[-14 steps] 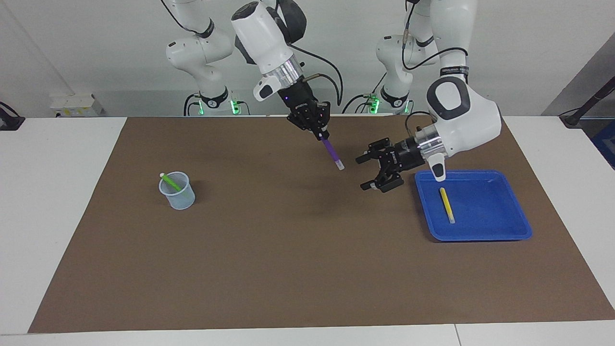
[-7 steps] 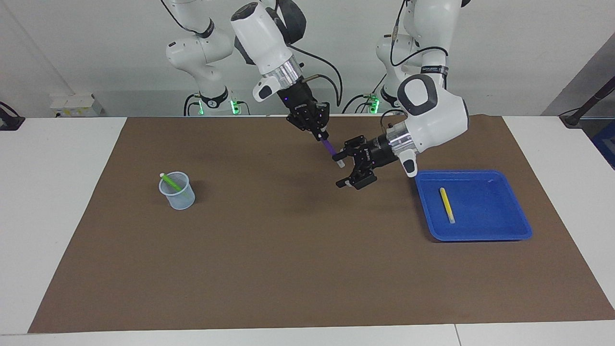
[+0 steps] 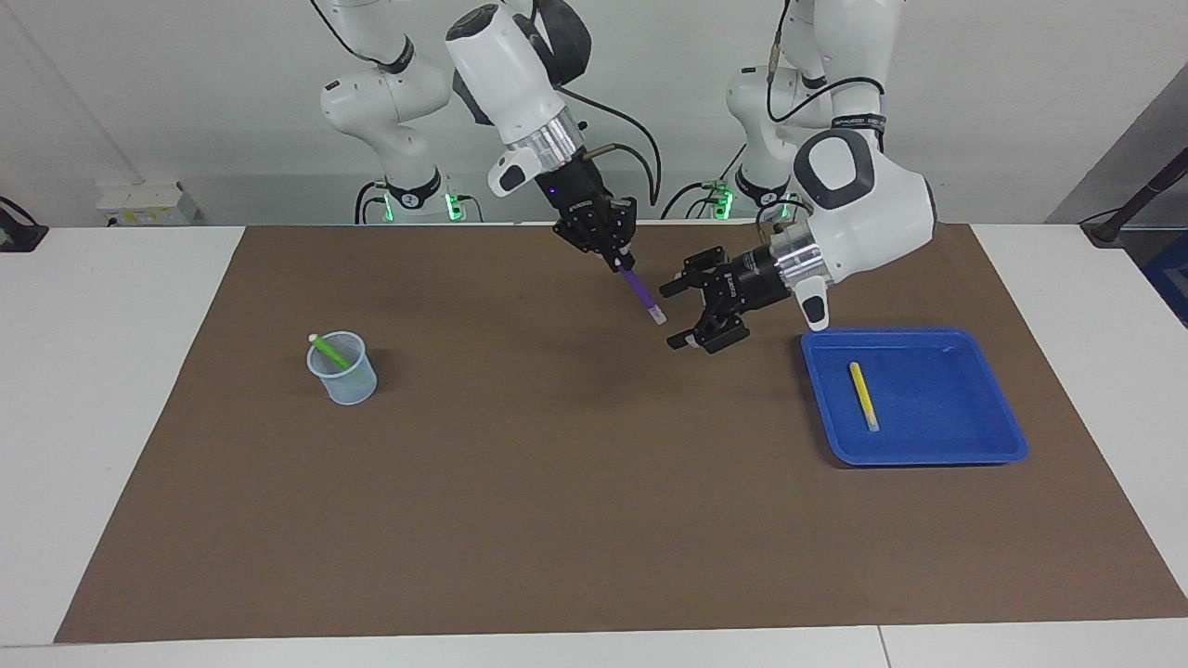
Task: Right arm passes pens to left for tray arrangement
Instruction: 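Carry the purple pen toward the left gripper while the left gripper approaches, then close the left gripper on the purple pen tip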
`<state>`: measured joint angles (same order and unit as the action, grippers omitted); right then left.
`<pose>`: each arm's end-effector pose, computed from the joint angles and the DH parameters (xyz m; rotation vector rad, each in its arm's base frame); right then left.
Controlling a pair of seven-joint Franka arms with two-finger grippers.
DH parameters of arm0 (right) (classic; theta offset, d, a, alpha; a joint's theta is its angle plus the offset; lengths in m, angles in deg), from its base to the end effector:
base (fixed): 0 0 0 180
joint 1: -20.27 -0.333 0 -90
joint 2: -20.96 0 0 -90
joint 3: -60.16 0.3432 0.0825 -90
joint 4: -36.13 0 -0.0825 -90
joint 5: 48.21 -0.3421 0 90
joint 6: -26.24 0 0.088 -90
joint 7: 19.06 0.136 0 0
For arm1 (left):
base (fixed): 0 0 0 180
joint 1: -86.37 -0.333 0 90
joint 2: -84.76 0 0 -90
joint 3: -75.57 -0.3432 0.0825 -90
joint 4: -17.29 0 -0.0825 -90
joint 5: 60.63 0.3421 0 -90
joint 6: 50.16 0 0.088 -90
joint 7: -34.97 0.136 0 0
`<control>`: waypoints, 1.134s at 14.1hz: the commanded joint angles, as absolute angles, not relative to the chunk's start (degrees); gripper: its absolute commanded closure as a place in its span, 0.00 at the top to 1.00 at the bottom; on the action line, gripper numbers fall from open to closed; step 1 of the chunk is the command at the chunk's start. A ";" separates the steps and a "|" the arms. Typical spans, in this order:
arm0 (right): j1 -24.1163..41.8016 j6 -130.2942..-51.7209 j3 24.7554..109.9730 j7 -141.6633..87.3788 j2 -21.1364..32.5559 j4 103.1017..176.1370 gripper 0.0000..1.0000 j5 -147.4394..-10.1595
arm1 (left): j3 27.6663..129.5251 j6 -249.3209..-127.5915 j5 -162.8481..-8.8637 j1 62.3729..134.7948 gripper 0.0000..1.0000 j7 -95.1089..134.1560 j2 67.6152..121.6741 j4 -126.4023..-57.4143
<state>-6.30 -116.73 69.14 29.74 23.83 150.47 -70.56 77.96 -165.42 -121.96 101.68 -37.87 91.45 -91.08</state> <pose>0.4523 0.3308 0.5619 -2.4675 0.5989 -0.2571 0.5244 -0.2450 0.4991 1.7314 1.5450 -0.8609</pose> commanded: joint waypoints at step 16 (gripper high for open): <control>-5.84 -118.25 69.30 28.93 23.86 151.00 0.00 -72.03 | 78.47 -169.33 -123.39 104.20 0.88 -46.60 87.13 -98.37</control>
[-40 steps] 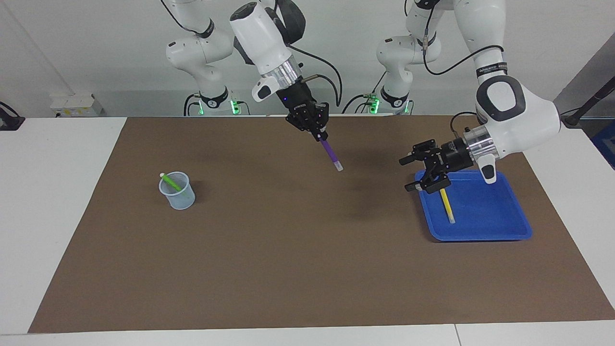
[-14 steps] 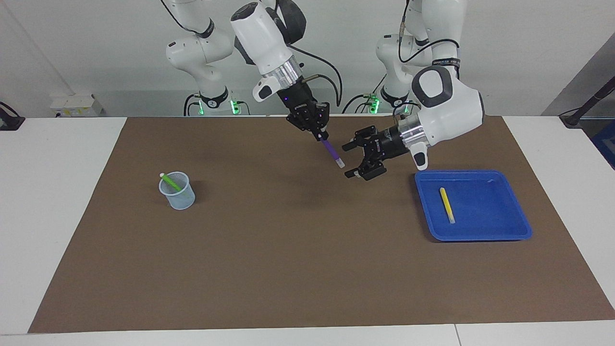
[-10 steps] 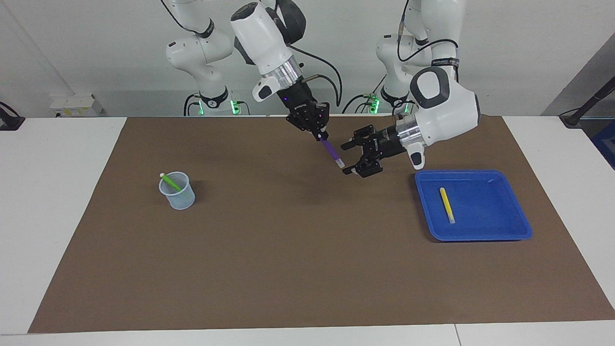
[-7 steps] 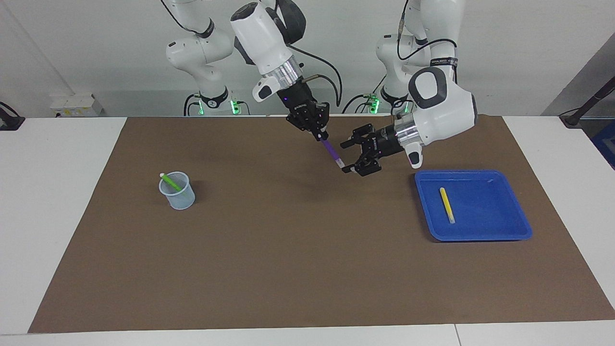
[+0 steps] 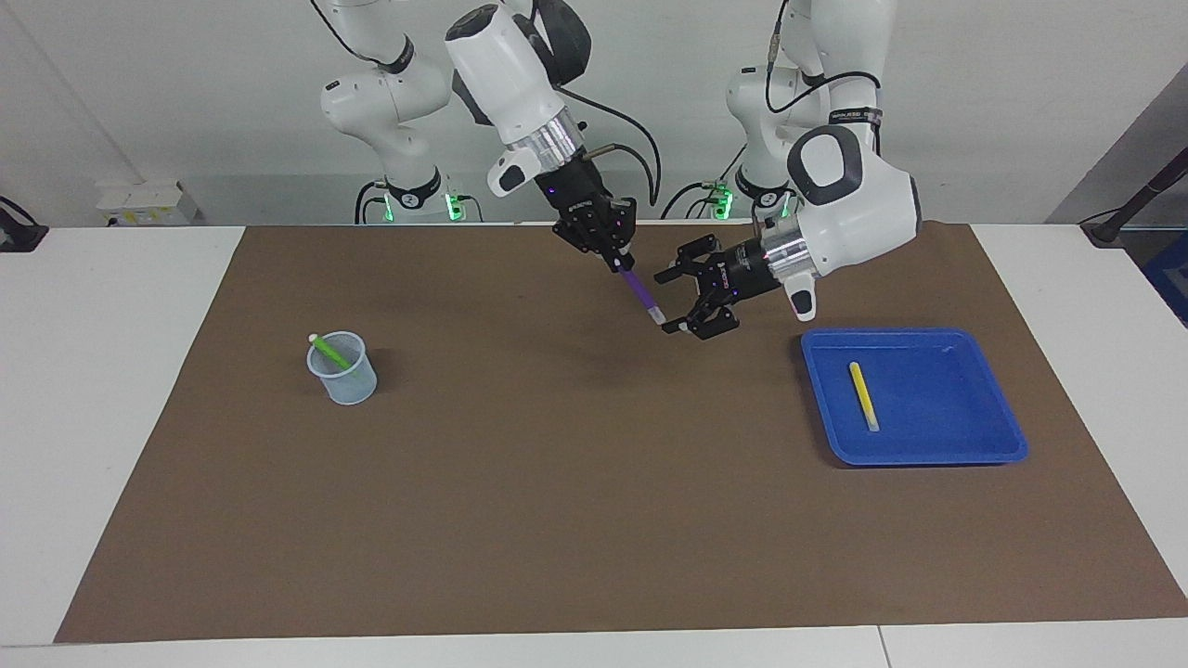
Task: Right arm passes pens to left for tray arrangement
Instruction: 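Close the left gripper on the purple pen tip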
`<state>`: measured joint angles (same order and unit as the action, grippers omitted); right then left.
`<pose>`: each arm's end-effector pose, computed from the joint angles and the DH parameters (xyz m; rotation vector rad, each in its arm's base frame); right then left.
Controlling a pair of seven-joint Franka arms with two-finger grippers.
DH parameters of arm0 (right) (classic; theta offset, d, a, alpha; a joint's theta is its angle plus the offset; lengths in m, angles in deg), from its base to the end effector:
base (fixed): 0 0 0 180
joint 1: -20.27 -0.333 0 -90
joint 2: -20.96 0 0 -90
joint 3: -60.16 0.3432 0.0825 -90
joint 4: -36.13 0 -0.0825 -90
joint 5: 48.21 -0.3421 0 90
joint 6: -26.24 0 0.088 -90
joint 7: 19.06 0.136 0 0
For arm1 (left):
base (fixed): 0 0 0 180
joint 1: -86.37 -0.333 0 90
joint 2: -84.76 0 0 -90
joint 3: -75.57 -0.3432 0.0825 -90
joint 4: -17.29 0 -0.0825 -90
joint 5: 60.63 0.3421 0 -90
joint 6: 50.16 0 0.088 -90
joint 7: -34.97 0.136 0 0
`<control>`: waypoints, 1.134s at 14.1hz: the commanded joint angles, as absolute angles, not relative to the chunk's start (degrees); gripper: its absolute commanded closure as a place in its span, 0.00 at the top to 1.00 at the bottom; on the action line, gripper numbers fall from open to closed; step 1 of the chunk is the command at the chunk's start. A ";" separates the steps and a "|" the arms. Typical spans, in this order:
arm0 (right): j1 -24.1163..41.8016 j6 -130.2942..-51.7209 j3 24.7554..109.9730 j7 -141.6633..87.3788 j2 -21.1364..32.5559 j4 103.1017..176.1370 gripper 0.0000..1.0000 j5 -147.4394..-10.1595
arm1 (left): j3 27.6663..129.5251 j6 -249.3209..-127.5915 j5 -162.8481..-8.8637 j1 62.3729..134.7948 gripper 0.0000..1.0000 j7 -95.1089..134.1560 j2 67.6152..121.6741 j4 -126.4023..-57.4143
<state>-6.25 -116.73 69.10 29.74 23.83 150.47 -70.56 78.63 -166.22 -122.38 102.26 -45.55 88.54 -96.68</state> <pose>0.4529 0.3300 0.5619 -2.4671 0.6009 -0.2577 0.4970 -0.2478 0.4844 1.6505 1.7056 -0.9586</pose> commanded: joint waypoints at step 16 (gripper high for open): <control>-5.92 -118.34 69.30 28.93 23.86 151.00 0.00 -72.03 | 78.12 -167.68 -123.04 106.50 0.28 -45.89 86.87 -96.53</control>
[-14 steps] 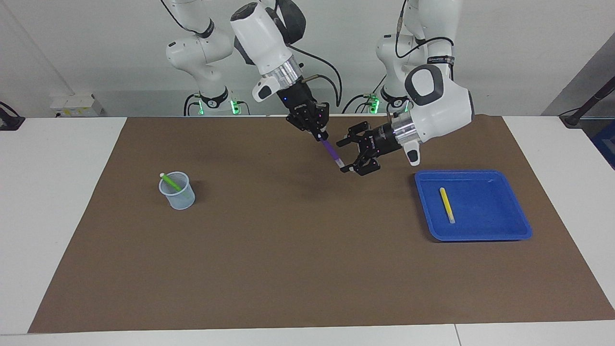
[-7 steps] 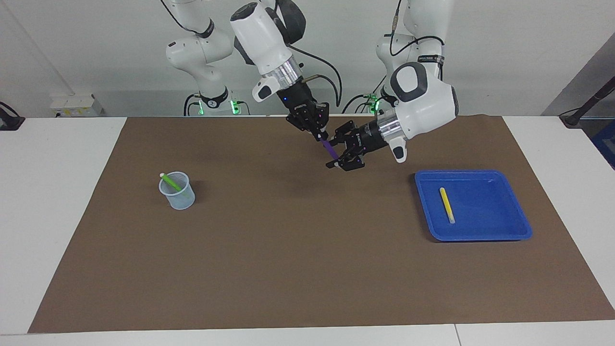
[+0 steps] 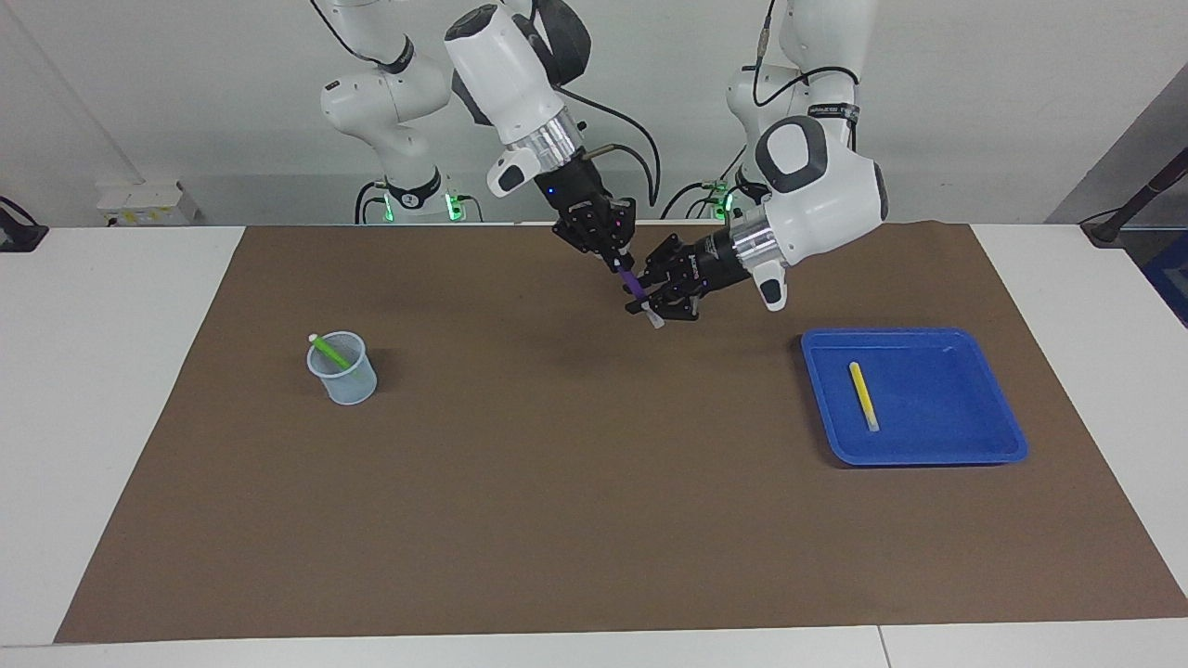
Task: Right arm passes pens to left for tray arrangement
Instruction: 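Close the left gripper on the purple pen tip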
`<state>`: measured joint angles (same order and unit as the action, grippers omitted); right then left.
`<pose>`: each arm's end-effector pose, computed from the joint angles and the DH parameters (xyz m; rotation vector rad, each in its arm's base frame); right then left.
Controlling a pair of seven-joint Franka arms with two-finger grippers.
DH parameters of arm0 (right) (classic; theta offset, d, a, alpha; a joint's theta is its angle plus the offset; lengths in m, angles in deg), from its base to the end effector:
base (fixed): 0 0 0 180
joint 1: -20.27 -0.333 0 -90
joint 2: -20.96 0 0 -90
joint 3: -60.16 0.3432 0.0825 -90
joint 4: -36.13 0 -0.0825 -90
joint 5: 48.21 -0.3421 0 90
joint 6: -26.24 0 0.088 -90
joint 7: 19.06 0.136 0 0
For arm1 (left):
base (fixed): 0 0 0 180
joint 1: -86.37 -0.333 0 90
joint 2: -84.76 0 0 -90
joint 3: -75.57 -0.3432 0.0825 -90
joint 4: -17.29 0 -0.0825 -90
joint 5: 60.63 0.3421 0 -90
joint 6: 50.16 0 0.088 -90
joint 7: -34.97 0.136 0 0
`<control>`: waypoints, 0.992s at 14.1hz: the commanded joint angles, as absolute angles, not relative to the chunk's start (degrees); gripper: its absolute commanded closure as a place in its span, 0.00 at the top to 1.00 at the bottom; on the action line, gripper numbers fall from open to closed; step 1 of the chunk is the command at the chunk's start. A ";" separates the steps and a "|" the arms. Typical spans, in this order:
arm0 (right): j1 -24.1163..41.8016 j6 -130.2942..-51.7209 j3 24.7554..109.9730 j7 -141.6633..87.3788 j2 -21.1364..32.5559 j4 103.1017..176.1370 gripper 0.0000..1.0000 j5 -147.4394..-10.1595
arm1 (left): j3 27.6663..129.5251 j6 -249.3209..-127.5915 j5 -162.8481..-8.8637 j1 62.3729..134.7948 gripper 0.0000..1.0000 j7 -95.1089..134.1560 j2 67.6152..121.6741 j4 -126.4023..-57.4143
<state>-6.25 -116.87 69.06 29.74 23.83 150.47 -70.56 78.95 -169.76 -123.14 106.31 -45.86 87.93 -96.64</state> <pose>0.4533 0.3297 0.5622 -2.4651 0.6020 -0.2604 0.4842 -0.2804 0.4928 1.6759 1.6672 -0.9311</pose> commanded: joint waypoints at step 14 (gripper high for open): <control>-5.05 -118.08 69.30 29.55 23.78 150.83 0.73 -72.03 | 78.03 -161.61 -121.45 103.51 0.00 -42.56 85.64 -96.44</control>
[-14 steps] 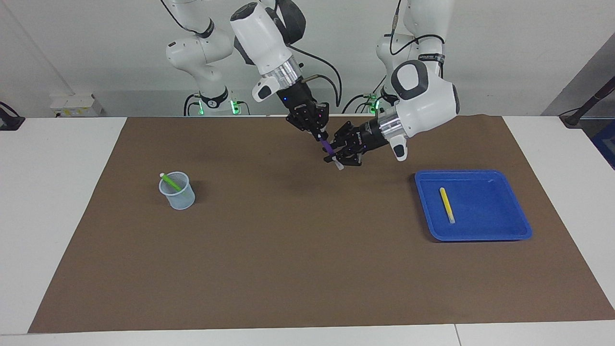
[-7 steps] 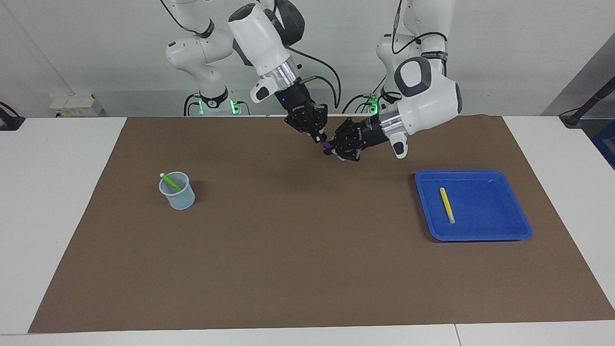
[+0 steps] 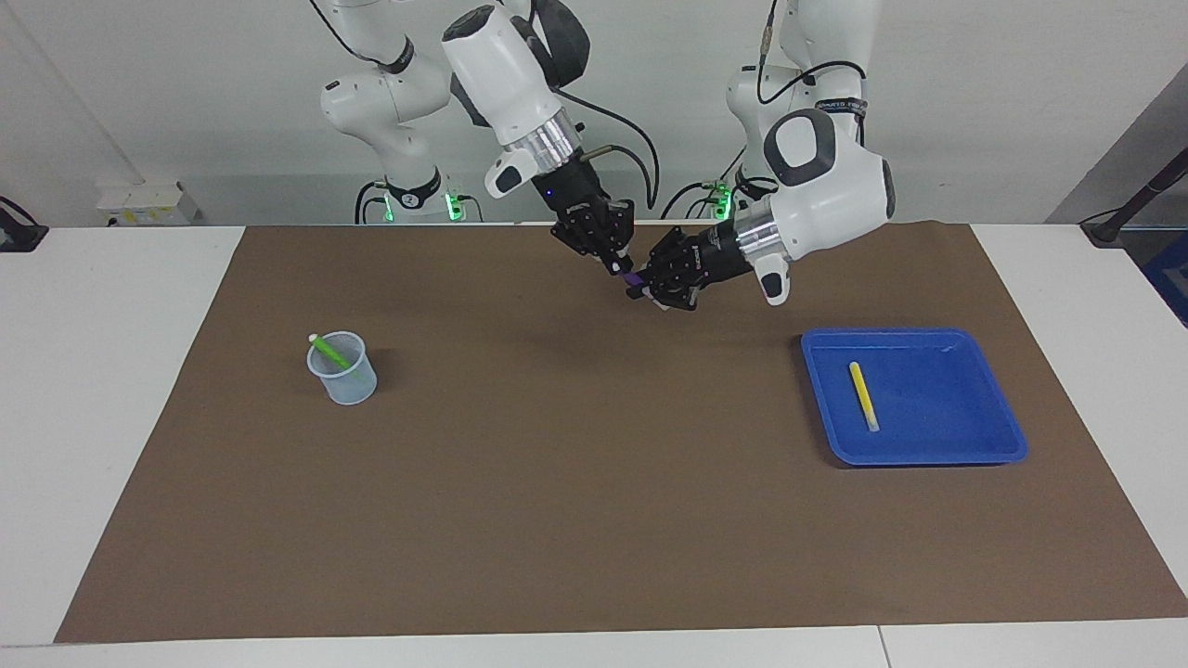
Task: Right arm passes pens to left for tray arrangement
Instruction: 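Open the right gripper and pull it back from the purple pen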
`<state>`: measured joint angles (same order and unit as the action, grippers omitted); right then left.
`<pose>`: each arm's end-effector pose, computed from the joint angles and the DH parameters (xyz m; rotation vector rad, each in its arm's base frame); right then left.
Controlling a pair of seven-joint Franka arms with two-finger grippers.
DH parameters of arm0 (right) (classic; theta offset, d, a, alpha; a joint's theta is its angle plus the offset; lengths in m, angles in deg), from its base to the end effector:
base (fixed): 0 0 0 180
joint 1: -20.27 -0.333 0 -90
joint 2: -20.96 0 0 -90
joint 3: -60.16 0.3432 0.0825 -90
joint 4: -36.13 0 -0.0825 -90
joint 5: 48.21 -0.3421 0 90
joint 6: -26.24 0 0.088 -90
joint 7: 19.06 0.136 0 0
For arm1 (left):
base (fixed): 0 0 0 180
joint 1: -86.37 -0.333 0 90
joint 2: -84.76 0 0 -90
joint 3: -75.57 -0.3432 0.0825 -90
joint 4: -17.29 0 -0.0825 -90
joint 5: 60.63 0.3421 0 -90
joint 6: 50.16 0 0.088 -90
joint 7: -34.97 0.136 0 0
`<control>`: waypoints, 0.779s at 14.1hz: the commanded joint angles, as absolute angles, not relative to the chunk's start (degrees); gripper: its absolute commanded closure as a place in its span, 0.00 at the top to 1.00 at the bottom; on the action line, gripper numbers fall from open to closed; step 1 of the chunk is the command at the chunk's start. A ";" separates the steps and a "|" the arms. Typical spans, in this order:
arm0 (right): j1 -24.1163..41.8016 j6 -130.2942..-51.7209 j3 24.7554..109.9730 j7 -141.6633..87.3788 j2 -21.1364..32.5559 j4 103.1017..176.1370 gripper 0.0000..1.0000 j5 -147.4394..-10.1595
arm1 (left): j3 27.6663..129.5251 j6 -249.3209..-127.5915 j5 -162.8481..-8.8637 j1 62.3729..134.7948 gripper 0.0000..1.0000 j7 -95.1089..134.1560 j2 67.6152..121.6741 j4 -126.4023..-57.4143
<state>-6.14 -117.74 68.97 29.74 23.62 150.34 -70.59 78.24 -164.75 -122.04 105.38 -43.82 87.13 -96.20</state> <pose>0.4567 0.3284 0.5634 -2.4537 0.6084 -0.2748 0.4785 -0.2721 0.5006 1.7374 1.6069 -0.9662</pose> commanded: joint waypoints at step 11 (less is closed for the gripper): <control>9.52 -106.94 68.95 10.60 23.86 149.95 1.00 -68.96 | 77.94 -152.22 -110.93 101.66 0.00 -21.32 85.46 -95.65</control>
